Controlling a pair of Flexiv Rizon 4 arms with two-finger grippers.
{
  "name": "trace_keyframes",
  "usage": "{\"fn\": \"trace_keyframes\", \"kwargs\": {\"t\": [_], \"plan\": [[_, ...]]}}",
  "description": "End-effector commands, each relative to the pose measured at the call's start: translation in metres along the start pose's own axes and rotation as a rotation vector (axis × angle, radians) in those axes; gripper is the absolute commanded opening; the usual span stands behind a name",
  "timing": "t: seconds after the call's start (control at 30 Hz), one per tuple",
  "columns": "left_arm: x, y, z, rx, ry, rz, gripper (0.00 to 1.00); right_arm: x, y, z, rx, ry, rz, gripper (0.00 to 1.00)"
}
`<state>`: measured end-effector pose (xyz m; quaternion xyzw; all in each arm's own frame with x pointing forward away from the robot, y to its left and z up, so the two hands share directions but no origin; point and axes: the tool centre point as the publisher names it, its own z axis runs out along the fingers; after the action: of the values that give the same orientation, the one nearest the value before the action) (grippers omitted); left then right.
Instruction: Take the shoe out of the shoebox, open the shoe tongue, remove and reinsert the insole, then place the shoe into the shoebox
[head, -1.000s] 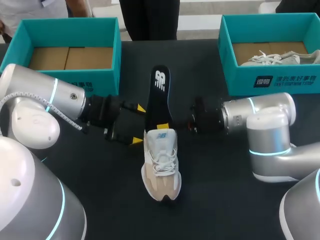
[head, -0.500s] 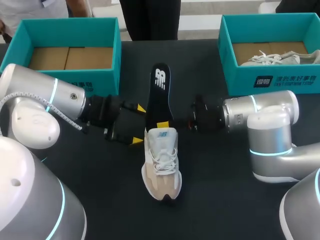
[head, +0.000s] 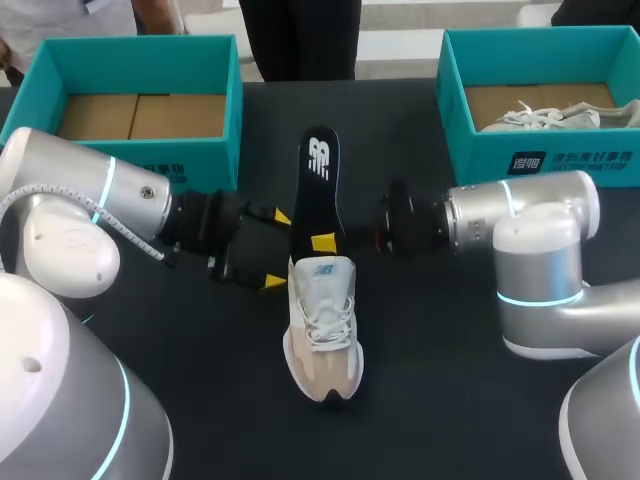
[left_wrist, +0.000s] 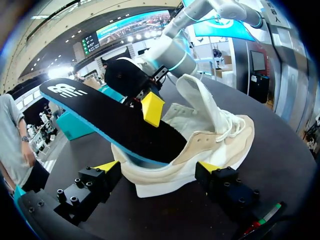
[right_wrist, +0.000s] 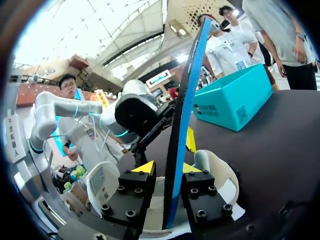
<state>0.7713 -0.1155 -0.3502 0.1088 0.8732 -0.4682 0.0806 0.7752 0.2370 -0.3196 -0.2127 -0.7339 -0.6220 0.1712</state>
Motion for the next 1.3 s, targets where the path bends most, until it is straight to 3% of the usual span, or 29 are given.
{"fn": "trace_keyframes", "kwargs": {"t": [0.03, 0.13, 0.23, 0.53, 0.83, 0.97, 1.1, 1.3], "plan": [[0.0, 0.0, 0.0, -0.003, 0.0, 0.0, 1.0, -0.003, 0.005, -0.002, 0.018, 0.001, 0.0, 0.26], [0.0, 0.0, 0.0, -0.003, 0.0, 0.0, 1.0, -0.007, 0.007, -0.003, 0.043, 0.008, 0.009, 0.21], [0.0, 0.0, 0.0, -0.003, 0.0, 0.0, 1.0, -0.009, 0.001, -0.003, 0.069, 0.013, 0.03, 0.0], [0.0, 0.0, 0.0, -0.003, 0.0, 0.0, 1.0, -0.002, -0.027, -0.004, 0.131, -0.012, 0.118, 0.0], [0.0, 0.0, 0.0, -0.003, 0.0, 0.0, 1.0, 0.007, -0.045, 0.0, 0.116, -0.011, 0.159, 0.0], [0.0, 0.0, 0.0, -0.003, 0.0, 0.0, 1.0, 0.009, -0.039, -0.003, 0.113, -0.027, 0.141, 0.0], [0.0, 0.0, 0.0, -0.003, 0.0, 0.0, 1.0, 0.008, -0.024, -0.005, 0.118, -0.038, 0.1, 0.22], [0.0, 0.0, 0.0, -0.003, 0.0, 0.0, 1.0, 0.001, -0.011, -0.006, 0.132, -0.031, 0.07, 0.25]]}}
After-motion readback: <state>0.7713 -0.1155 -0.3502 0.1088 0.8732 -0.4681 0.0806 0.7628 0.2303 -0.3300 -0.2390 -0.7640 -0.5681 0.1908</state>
